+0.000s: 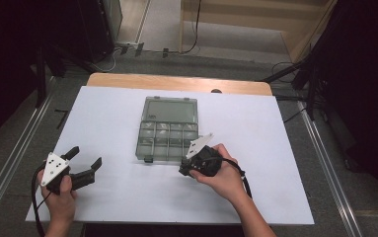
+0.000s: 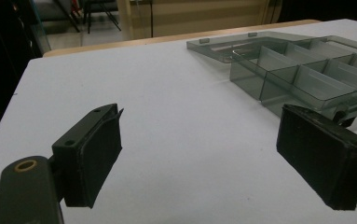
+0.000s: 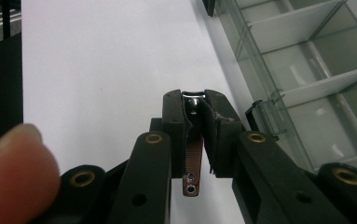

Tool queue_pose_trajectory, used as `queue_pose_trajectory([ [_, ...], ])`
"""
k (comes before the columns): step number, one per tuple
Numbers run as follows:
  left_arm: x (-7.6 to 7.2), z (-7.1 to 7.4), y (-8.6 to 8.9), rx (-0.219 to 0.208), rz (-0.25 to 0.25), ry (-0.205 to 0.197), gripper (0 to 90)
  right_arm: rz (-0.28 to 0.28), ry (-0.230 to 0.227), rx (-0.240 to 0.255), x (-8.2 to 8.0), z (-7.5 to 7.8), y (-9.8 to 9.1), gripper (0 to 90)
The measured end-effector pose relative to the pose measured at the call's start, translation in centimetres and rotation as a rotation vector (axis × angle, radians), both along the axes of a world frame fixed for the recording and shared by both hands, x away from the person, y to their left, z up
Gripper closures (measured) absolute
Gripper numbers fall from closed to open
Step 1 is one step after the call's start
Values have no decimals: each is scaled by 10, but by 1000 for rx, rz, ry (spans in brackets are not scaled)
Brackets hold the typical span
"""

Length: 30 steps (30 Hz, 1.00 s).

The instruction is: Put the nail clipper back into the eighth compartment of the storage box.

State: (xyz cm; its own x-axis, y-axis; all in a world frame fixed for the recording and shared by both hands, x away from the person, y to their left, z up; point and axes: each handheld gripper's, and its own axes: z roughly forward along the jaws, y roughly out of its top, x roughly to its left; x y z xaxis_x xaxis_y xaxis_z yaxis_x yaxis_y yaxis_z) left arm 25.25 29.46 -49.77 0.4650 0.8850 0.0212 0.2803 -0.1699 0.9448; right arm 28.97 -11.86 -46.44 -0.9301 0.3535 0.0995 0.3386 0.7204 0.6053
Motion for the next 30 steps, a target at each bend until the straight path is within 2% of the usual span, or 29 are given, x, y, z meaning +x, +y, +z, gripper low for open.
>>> queue_pose_trajectory([
  [30,0,0,0,-7,-1,-1,133,-37,-24,36,10,21,-6,814],
])
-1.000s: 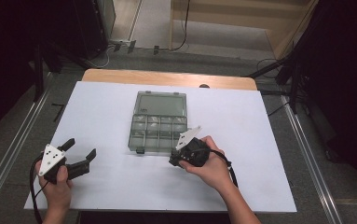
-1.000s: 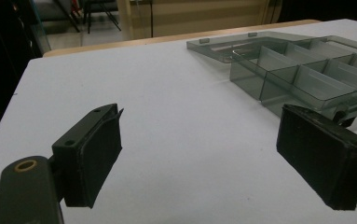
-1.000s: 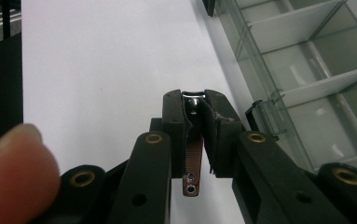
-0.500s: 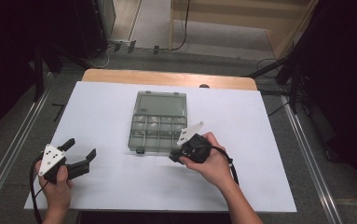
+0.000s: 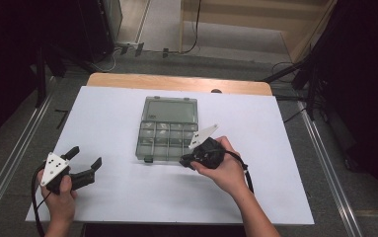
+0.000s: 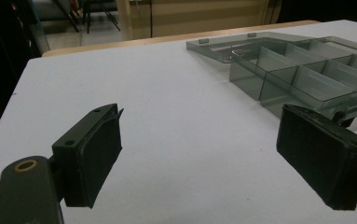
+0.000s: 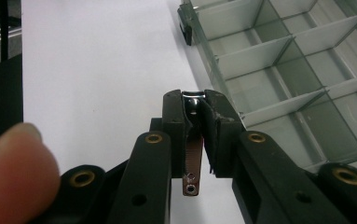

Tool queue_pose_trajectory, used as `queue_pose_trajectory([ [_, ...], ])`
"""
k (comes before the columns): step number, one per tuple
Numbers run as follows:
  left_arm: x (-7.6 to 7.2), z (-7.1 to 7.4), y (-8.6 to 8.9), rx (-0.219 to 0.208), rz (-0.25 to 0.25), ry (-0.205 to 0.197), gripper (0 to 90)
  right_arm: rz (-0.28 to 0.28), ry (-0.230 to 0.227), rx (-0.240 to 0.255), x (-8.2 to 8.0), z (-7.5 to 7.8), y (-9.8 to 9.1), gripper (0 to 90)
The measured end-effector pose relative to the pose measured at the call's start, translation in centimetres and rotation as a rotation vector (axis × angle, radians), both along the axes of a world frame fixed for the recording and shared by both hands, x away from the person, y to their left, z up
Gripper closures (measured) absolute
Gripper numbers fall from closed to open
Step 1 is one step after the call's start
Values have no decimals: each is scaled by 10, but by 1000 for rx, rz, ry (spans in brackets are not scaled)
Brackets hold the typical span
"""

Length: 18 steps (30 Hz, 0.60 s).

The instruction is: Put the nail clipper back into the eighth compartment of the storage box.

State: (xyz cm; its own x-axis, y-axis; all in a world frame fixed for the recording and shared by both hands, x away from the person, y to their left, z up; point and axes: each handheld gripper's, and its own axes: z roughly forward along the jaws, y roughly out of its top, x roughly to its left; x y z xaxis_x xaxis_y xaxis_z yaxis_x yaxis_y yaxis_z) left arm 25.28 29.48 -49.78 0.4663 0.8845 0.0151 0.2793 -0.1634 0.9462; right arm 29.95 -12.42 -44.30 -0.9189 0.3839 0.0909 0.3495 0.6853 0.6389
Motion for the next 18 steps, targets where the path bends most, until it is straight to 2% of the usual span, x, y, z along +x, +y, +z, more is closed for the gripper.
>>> queue_pose_trajectory([
  [18,0,0,0,-2,0,0,132,-57,4,35,10,6,-6,814],
])
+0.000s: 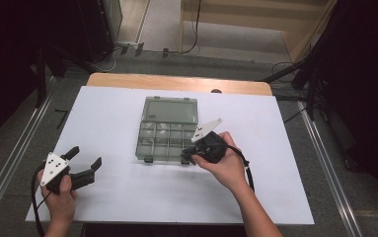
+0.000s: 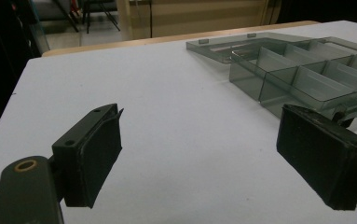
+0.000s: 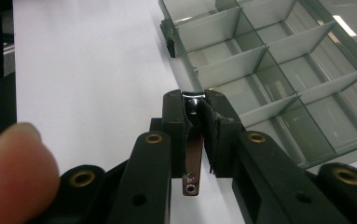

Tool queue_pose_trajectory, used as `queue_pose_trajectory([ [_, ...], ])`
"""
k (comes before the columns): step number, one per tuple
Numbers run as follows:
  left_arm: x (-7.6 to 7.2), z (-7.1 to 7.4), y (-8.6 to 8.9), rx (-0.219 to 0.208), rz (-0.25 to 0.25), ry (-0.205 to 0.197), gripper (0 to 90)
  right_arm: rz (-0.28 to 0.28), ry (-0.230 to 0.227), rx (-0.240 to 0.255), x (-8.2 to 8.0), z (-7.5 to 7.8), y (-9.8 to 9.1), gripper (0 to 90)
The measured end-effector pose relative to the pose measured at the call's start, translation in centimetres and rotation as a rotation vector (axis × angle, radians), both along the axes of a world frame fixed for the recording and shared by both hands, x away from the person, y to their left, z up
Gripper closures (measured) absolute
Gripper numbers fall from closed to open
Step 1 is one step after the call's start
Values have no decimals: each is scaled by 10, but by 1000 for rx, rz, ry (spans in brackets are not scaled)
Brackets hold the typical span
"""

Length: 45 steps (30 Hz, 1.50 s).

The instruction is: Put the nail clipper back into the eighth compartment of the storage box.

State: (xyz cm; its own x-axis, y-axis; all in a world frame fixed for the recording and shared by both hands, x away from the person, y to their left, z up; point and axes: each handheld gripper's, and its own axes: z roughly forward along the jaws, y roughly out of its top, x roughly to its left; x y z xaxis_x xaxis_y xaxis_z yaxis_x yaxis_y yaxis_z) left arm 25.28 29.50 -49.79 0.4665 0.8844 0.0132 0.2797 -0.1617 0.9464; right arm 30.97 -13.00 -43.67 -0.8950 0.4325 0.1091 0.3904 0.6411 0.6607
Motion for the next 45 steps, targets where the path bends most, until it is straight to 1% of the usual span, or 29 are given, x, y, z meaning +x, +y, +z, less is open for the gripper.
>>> queue_pose_trajectory([
  [6,0,0,0,-1,0,0,132,-22,2,14,2,1,-2,814],
  [14,0,0,0,1,-1,0,133,-59,14,62,7,0,-6,814],
  [18,0,0,0,1,-1,0,132,-85,18,76,9,0,-7,814],
  [23,0,0,0,0,-1,-1,132,-121,22,108,12,0,-11,813],
  [31,0,0,0,1,-1,0,133,-177,12,135,16,0,-15,813],
  [45,0,0,0,0,-2,0,133,-261,4,154,21,-6,-14,812],
])
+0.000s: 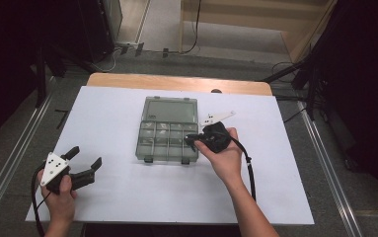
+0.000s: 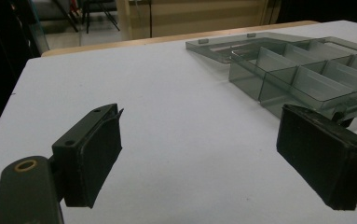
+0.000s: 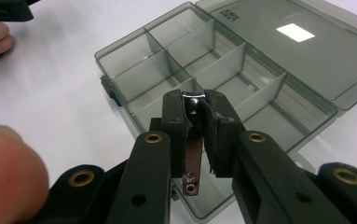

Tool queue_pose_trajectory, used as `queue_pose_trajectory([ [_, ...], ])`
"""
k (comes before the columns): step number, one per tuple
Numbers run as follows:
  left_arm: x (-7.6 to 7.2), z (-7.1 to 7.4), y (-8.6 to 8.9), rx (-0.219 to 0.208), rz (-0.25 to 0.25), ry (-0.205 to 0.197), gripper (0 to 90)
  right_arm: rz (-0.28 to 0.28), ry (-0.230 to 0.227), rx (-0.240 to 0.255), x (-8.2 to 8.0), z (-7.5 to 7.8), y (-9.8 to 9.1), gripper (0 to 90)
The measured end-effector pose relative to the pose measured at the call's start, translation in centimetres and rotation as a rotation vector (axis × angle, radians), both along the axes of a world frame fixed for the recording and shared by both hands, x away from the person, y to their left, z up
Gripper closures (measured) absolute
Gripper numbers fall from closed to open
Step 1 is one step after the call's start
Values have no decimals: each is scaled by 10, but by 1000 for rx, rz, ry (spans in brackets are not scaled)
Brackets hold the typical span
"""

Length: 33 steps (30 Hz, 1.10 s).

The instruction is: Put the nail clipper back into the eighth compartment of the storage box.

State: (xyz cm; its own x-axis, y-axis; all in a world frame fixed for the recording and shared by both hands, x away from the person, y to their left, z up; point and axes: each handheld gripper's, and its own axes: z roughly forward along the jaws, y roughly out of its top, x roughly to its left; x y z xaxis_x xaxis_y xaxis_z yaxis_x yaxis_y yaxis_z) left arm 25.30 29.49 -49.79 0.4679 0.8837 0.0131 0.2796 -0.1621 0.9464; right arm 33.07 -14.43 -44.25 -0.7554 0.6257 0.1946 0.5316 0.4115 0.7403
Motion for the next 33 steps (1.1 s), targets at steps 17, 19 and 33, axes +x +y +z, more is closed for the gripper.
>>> queue_pose_trajectory([
  [17,0,0,0,-1,0,0,133,-84,4,8,3,-17,0,811],
  [19,0,0,0,-1,0,0,133,-91,5,-1,3,-19,0,811],
  [33,0,0,0,0,0,1,133,-162,-28,79,-2,-17,-13,250],
])
